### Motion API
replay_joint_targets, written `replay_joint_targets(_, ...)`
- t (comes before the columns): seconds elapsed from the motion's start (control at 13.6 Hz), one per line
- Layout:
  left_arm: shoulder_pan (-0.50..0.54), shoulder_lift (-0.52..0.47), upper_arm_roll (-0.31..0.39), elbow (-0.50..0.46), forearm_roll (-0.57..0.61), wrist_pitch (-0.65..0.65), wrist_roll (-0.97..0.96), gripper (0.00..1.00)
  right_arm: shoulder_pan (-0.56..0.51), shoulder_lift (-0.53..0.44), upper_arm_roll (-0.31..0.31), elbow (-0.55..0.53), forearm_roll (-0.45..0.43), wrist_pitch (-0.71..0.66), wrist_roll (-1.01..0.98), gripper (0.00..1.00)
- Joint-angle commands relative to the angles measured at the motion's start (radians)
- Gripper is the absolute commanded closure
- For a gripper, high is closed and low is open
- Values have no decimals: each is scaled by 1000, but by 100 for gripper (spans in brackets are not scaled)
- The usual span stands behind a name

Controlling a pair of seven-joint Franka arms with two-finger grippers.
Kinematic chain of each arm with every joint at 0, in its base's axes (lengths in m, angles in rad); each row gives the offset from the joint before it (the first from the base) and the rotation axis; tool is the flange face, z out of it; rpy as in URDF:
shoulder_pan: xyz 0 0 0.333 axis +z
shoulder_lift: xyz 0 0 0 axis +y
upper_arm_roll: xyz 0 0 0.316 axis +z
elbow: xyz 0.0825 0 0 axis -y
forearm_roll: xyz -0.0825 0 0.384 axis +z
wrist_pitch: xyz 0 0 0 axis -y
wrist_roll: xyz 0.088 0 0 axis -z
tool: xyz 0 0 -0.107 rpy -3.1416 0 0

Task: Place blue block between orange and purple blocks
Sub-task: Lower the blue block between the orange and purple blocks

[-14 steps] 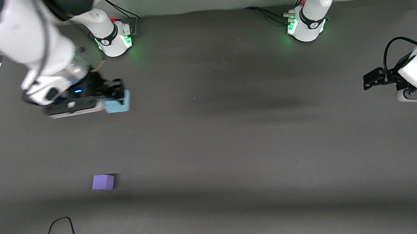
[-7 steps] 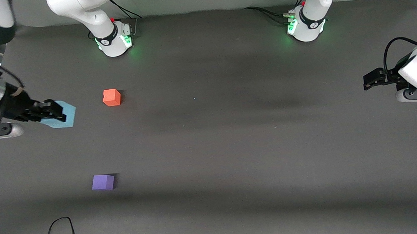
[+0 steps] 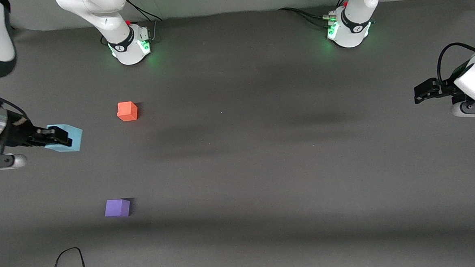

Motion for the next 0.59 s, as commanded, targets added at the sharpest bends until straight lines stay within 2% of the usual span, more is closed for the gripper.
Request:
replay_joint_targets(0.0, 3, -3, -2, 2, -10, 6, -1, 0, -10, -50, 9, -240, -8, 214, -19, 52)
replay_joint_targets(0.22, 2, -3, -2, 2, -10, 7, -1, 0, -20, -31, 6, -415, -8, 427, -109, 52)
replay_joint_targets(0.37, 3, -3, -2, 2, -10, 7, -1, 0, -20, -11, -23, -547, -8, 613, -189, 52)
replay_joint_targets(0.51, 3, -3, -2, 2, -10, 7, -1, 0, -20, 42, -26, -604, -8, 725, -212, 52)
